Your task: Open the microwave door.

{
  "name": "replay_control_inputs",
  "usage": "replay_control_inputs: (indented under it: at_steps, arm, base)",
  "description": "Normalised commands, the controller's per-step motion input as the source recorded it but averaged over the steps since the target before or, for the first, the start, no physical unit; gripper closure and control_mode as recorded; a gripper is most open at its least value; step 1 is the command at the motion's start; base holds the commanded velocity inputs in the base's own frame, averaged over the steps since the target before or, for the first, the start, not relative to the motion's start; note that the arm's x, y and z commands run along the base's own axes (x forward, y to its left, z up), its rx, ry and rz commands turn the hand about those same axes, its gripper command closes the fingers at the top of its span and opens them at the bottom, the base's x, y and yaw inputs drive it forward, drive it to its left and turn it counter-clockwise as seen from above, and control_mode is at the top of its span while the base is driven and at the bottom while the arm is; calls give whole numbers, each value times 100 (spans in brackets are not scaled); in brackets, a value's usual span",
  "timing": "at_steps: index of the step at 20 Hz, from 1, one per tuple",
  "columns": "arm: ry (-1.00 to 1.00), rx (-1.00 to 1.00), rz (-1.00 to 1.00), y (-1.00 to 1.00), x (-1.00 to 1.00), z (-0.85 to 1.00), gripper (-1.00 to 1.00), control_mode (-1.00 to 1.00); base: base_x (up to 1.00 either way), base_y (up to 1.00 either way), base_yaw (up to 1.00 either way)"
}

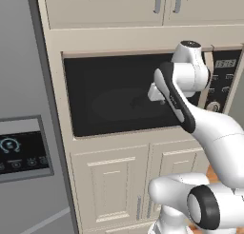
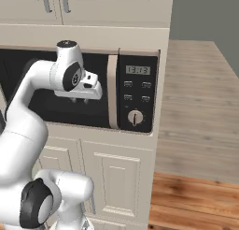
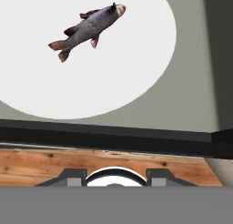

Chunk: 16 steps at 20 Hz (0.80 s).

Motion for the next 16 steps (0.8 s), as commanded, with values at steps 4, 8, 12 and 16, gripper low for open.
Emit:
replay_control_inputs:
  at_steps: [4,8,12,16]
  arm:
    - [-1,0,0,0,-19,0,-100,-100]
    - [-4,0,0,0,-60,0,-100,-100]
    - [-32,0,-1,-20,-100,4,-100,-100]
    - [-39,0,0,-35,-95,15,-100,-100]
  base:
    - [0,0,0]
    - [0,0,0]
    - [0,0,0]
    - [0,0,0]
